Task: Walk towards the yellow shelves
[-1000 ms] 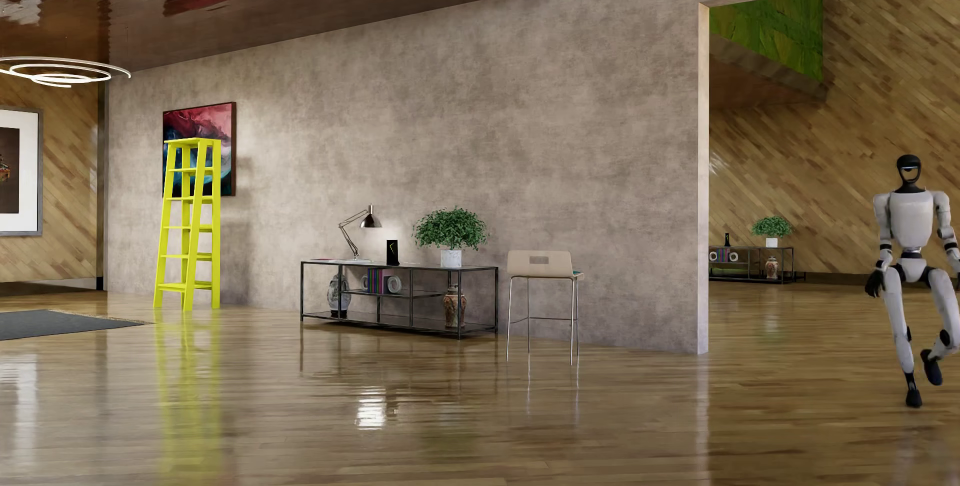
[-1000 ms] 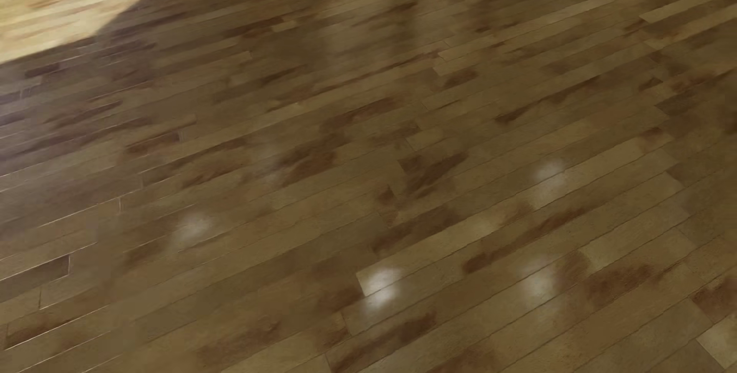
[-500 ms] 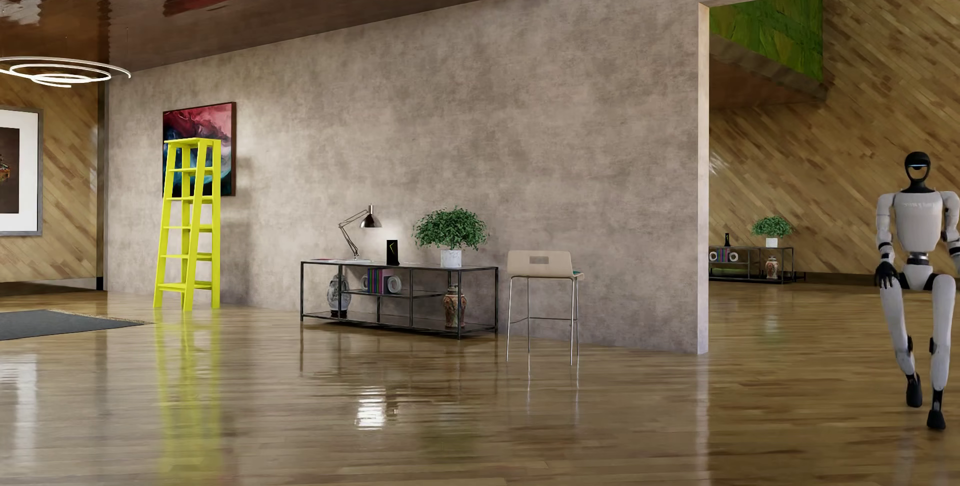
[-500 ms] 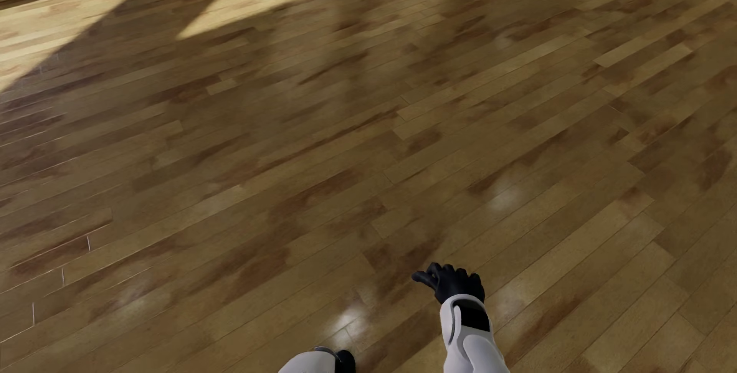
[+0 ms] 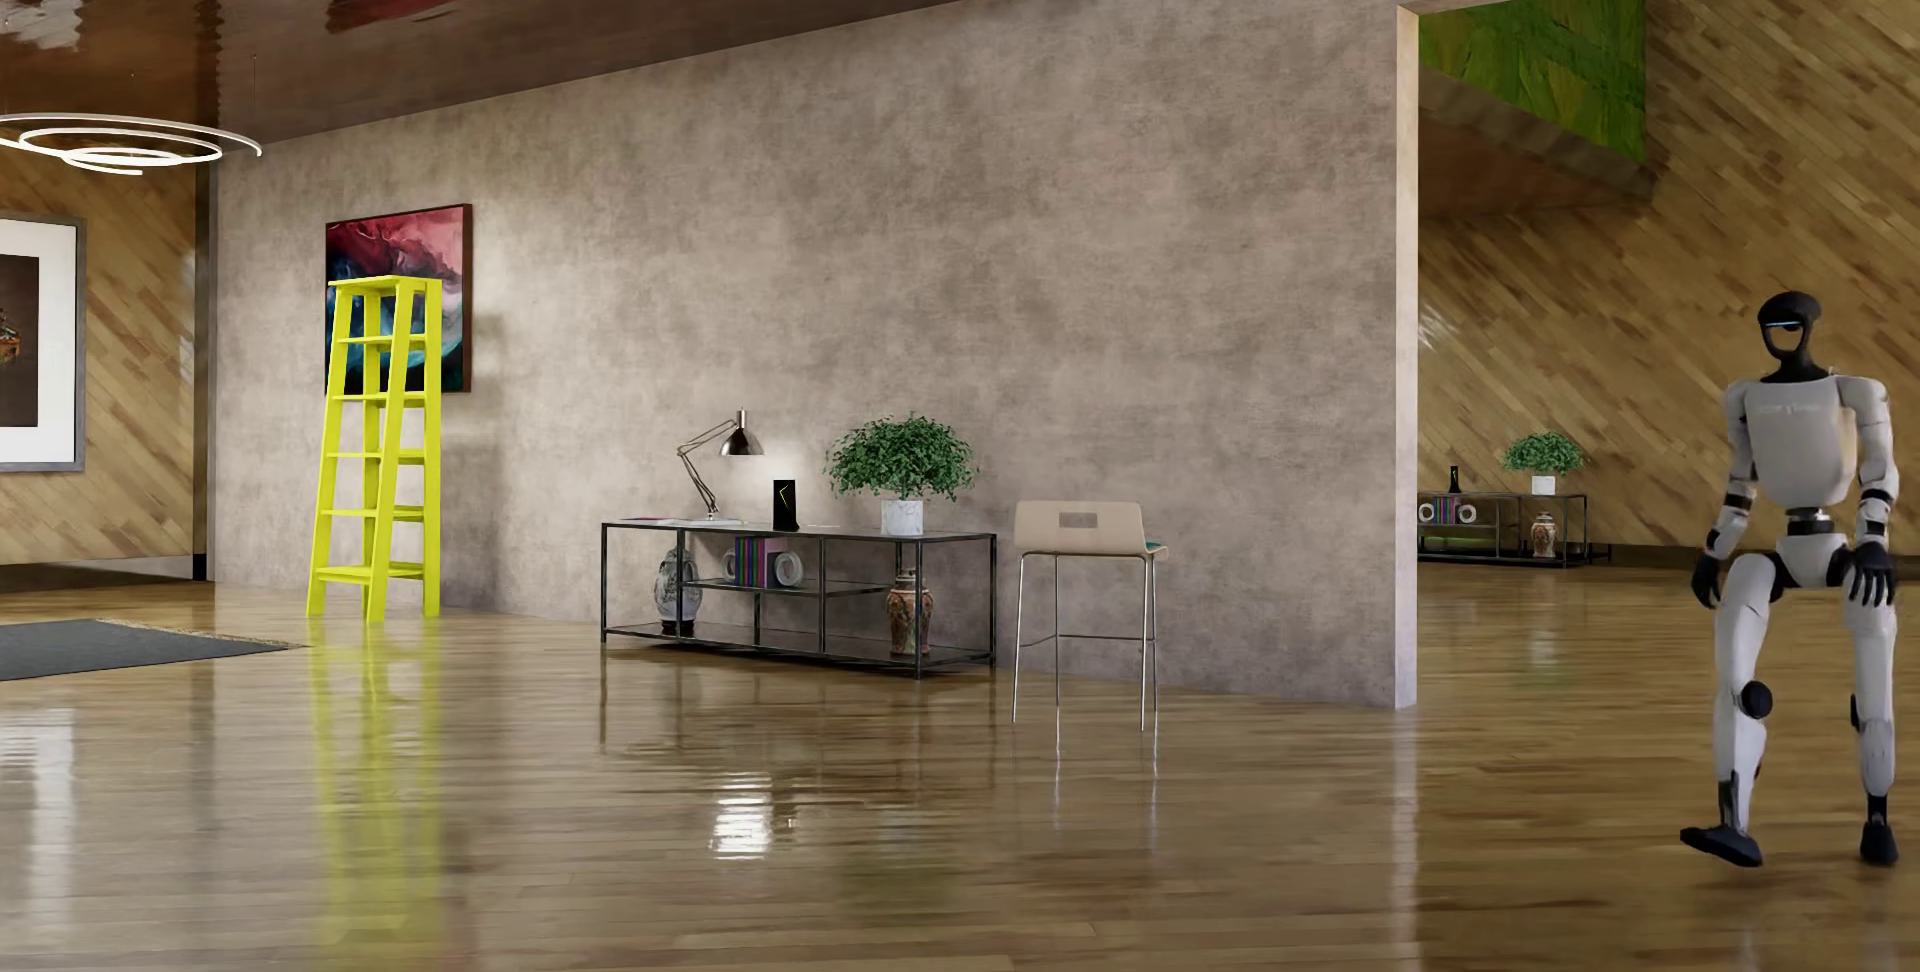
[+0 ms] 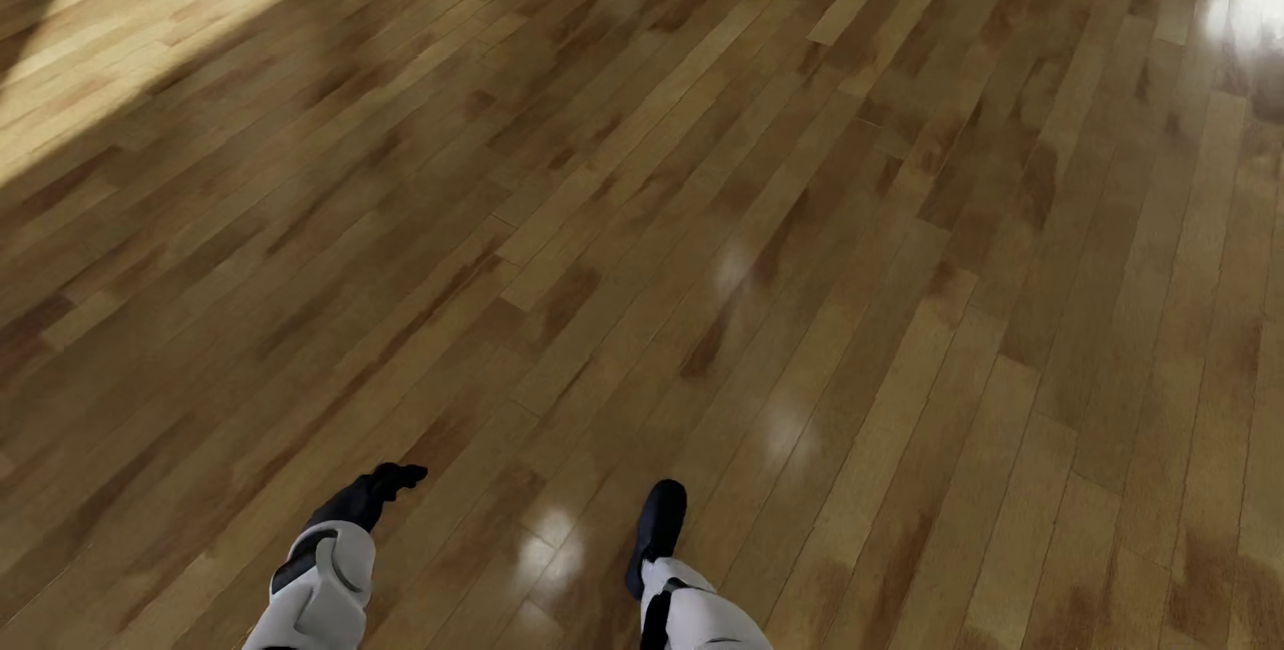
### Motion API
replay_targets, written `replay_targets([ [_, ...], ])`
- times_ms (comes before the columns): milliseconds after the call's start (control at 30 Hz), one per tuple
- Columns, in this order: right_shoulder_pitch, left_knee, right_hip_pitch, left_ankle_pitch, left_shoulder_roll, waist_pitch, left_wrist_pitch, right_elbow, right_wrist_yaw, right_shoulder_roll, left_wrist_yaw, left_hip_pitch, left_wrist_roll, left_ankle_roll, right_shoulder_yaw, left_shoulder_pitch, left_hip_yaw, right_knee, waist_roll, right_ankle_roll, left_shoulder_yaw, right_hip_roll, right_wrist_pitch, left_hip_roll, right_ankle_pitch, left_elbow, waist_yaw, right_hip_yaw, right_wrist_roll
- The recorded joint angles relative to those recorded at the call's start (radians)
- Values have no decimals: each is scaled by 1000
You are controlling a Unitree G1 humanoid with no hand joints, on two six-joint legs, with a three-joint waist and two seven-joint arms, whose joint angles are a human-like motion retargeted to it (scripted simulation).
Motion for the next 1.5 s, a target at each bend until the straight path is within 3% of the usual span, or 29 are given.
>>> replay_targets([
  [33, 3, 9, 17, -25, -2, -1, -3, 2, 30, 4, 2, 43, -4, -12, 14, -3, 28, 56, 0, -18, 1, -13, -11, -9, 26, -10, 3, -80, -38],
  [67, 0, 27, 22, -27, -5, 1, -5, -10, 54, 22, -10, 80, -7, -22, 4, 4, 42, 151, 8, -100, -1, -25, -22, -6, 14, -17, -1, -108, -56],
  [100, 3, 61, 44, 5, -12, 2, -11, -32, 70, 54, -16, 113, 3, -28, -24, 15, 40, 204, 19, -220, -16, -38, -28, 4, 22, -19, -9, -149, -63],
  [133, 10, 132, 78, 76, -23, 1, -16, -63, 53, 94, -13, 126, 18, -20, -68, 33, 27, 232, 35, -299, -33, -42, -16, 28, 82, -12, -17, -172, -58],
  [167, 6, 259, 101, 172, -33, 1, -14, -90, 18, 138, -12, 100, 28, -26, -113, 61, 13, 269, 53, -321, -36, -33, -6, 68, 95, -5, -24, -175, -41],
  [267, -94, 844, 191, 454, -64, 5, 12, -50, -55, 211, -41, -144, 8, 16, -165, 180, -108, 338, 104, -323, 8, 64, 41, 192, -7, 9, -12, -131, -32],
  [333, -201, 1077, 298, 347, -74, 6, 44, 3, -79, 195, -74, -333, 5, 36, -109, 251, -226, 293, 124, -322, 33, 155, 24, 212, -49, 41, 11, -73, -97],
  [400, -313, 1127, 405, 351, -92, 1, 70, 4, -84, 160, -88, -489, 7, 78, -44, 328, -276, 234, 133, -321, 70, 238, -57, 272, -75, 61, 43, 28, -154],
  [500, -473, 870, 533, 322, -137, -4, 77, -110, -44, 85, -75, -637, -21, 164, 80, 440, -238, 200, 147, -317, 127, 326, -241, 332, -134, 47, 90, 233, -180],
  [567, -553, 461, 601, 359, -163, -3, 66, -230, -40, 28, -75, -663, -18, 139, 147, 487, -181, 187, 159, -315, 129, 356, -287, 287, -179, 44, 103, 337, -192],
  [633, -583, -50, 671, 383, -171, -2, 68, -346, -62, -13, -109, -631, 4, 53, 174, 500, -261, 158, 166, -315, 111, 363, -285, 140, -214, 43, 105, 395, -167],
  [667, -581, -156, 708, 362, -164, 3, 69, -381, -78, -31, -124, -640, 15, -68, 176, 501, -304, 158, 167, -314, 106, 363, -282, 74, -229, 36, 101, 401, -140],
  [700, -574, -171, 742, 368, -157, 7, 67, -394, -93, -42, -125, -649, 16, -99, 168, 498, -326, 168, 166, -315, 111, 362, -269, 22, -243, 24, 98, 398, -103],
  [733, -564, -109, 776, 381, -148, 10, 64, -380, -104, -44, -112, -660, 14, -102, 155, 494, -368, 184, 163, -317, 123, 362, -250, -21, -250, 12, 99, 395, -53],
  [767, -561, -8, 812, 401, -147, 11, 65, -329, -93, -41, -90, -669, 7, -69, 155, 497, -418, 217, 157, -316, 148, 363, -220, -52, -232, -6, 106, 400, -18],
  [833, -571, 156, 856, 484, -173, 7, 70, -154, -41, -32, -22, -657, -48, 32, 186, 520, -386, 313, 138, -312, 227, 350, -145, -30, -123, -48, 126, 424, -24],
  [867, -570, 252, 838, 415, -185, 6, 73, -48, -13, -22, 7, -662, -82, 62, 208, 530, -341, 422, 122, -281, 264, 339, -95, -1, -32, -57, 135, 429, -60],
  [900, -564, 327, 779, 339, -198, 8, 83, 49, 16, -16, 25, -659, -115, 75, 234, 527, -297, 591, 107, -160, 292, 320, -49, 28, 50, -49, 144, 422, -112],
  [933, -545, 364, 694, 277, -198, 8, 99, 126, 62, -14, 20, -637, -125, 80, 262, 511, -254, 781, 93, 27, 296, 289, -28, 57, 125, -23, 152, 397, -160],
  [967, -514, 374, 595, 230, -187, 8, 120, 160, 83, -16, 3, -601, -111, 79, 279, 485, -213, 951, 79, 69, 280, 227, -27, 83, 210, 12, 155, 353, -200],
  [1033, -412, 351, 390, 164, -147, 9, 134, 123, 39, -14, -44, -509, -47, 71, 240, 411, -142, 1162, 49, -15, 208, 83, -34, 116, 116, 78, 136, 278, -203],
  [1133, -213, 257, 135, 103, -77, 9, 83, -19, -53, -12, -67, -353, 58, 58, 85, 293, -71, 1153, 21, -65, 83, -44, -41, 111, 63, 123, 70, 210, -35],
  [1233, -114, 182, -18, 36, -23, 7, 37, -56, -63, -1, -32, -224, 35, 41, 10, 153, -8, 771, 11, -124, 40, -75, -12, 98, 42, 91, 20, 122, 95],
  [1267, -105, 148, -20, 21, 2, 7, 25, -33, -52, 3, -15, -183, 22, 34, 6, 108, 11, 543, 10, -98, 32, -64, 5, 93, 73, 73, 11, 66, 100],
  [1300, -98, 112, -3, 7, 18, 6, 29, -8, -39, 7, 2, -141, 8, 25, 10, 62, 27, 280, 10, -87, 28, -24, 20, 84, 108, 58, 5, 43, 85],
  [1333, -89, 71, -10, -2, 24, 7, 35, 16, -4, 7, 10, -93, -10, 15, 24, 18, 36, 89, 14, -70, 24, 25, 27, 71, 91, 46, -2, 92, 50],
  [1400, -82, 15, -35, -26, 31, 9, 33, 56, 78, -13, 34, 14, -52, -8, 81, -34, 69, 15, 23, -42, 27, 88, -20, 50, 48, 22, -8, 181, -71],
  [1467, -101, 42, -45, -18, 33, 13, 19, 65, 138, -8, 45, 102, -85, -37, 84, -26, 94, 184, 39, -138, 19, 112, -68, 61, 117, -21, -16, 174, -159],
  [1500, -100, 81, -26, 32, 29, 15, 7, 45, 125, 15, 57, 133, -84, -37, 49, -15, 83, 244, 54, -191, -6, 111, -70, 81, 174, -32, -23, 156, -171],
])
